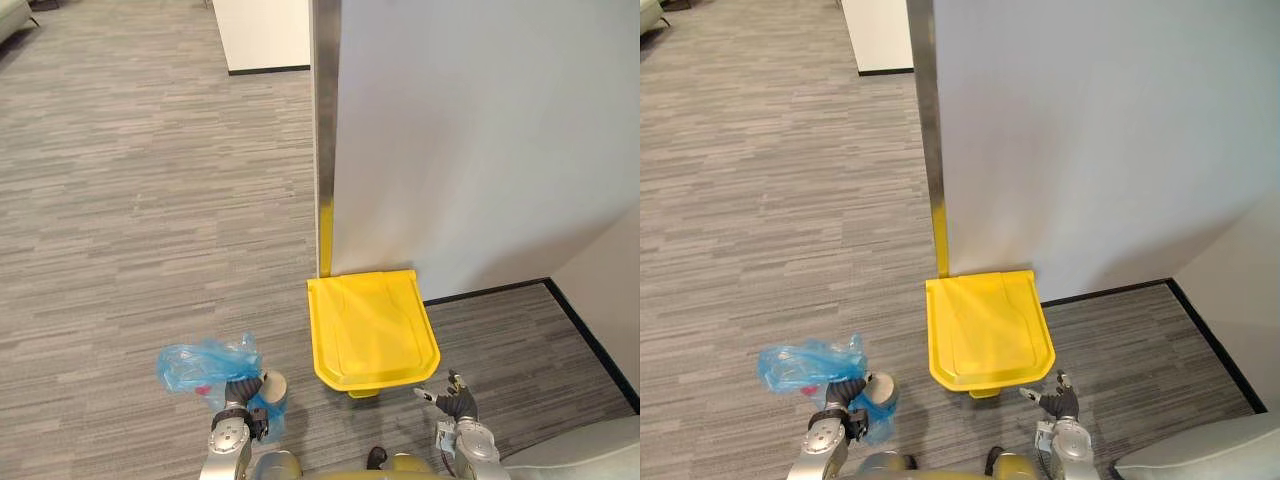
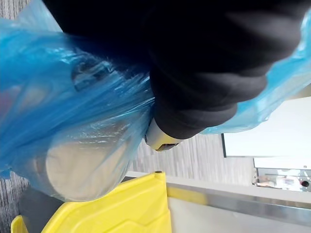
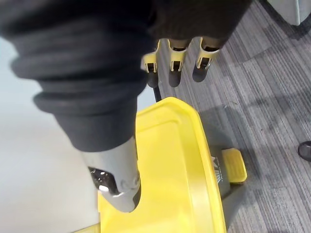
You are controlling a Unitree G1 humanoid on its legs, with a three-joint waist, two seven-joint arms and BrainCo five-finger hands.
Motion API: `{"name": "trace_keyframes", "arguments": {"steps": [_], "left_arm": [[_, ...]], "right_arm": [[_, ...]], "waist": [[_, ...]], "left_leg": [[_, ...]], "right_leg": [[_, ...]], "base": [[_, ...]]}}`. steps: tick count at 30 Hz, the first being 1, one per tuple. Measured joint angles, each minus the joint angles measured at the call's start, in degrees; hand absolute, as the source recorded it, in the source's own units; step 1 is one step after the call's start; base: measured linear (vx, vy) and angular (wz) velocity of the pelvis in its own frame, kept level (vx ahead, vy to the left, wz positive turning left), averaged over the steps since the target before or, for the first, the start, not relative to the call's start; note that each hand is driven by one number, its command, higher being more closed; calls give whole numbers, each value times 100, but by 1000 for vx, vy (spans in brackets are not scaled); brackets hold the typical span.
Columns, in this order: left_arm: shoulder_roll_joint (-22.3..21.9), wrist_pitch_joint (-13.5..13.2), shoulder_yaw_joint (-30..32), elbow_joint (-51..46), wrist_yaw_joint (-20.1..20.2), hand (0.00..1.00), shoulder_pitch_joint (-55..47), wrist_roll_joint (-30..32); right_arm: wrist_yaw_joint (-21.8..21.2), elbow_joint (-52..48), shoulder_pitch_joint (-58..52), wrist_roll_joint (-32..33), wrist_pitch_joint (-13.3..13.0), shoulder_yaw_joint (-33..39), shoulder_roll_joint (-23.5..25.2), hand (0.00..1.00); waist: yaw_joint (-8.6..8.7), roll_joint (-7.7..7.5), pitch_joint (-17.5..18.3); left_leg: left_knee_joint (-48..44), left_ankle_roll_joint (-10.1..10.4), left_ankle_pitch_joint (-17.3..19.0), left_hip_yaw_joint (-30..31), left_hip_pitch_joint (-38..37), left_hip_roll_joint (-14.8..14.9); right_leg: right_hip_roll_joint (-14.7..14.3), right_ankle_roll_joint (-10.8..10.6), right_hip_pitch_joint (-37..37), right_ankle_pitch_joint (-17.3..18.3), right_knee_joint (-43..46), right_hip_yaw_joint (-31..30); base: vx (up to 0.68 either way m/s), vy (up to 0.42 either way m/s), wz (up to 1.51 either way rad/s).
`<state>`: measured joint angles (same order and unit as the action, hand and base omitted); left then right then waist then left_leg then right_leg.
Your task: Gather rubbish on tea table into small bin, then transfer packed bag to large trash can.
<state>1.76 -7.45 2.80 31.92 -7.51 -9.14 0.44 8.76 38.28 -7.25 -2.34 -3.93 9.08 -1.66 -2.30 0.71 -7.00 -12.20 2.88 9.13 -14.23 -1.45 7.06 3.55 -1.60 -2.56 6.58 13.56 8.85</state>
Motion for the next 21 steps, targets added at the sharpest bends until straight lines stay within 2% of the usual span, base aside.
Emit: {"name": "trace_keyframes", "arguments": {"steps": [2, 6, 9, 17, 21], "left_arm": [[86, -3, -3, 73, 3, 100, 12, 2], [133, -2, -13, 390, 1, 100, 14, 2], [156, -2, -77, 490, 1, 100, 18, 1], [258, -4, -89, 708, -1, 100, -13, 1], [366, -3, -42, 708, -8, 100, -104, 1]], "right_arm": [[-1, 219, 59, 0, -1, 3, -1, 0], [0, 570, 149, 0, 0, 10, -49, 0], [3, 716, 188, 0, -4, 49, -148, 0], [112, 836, 234, -10, -4, 175, -342, 0], [111, 855, 252, -54, -3, 174, -345, 0]], "waist": [[-4, 19, 22], [-4, 64, 92], [-1, 53, 104], [36, 1, 138], [121, -32, 150]], "left_leg": [[316, -12, -142, 10, -132, -107], [533, -10, -252, 116, -146, -117], [685, -46, -351, 324, -146, -116], [929, -49, -531, 394, -186, -154], [1052, -33, -620, 466, -176, -209]], "right_leg": [[24, -10, 41, -10, -93, 0], [-48, 30, 47, -102, -276, -29], [-123, 88, 51, -243, -457, -113], [-158, 51, 156, -625, -923, -178], [-144, 10, 143, -770, -1104, -236]], "base": [[46, 42, 3], [31, -22, 0], [-15, -33, -9], [-73, 5, -5], [-93, 4, -4]]}}
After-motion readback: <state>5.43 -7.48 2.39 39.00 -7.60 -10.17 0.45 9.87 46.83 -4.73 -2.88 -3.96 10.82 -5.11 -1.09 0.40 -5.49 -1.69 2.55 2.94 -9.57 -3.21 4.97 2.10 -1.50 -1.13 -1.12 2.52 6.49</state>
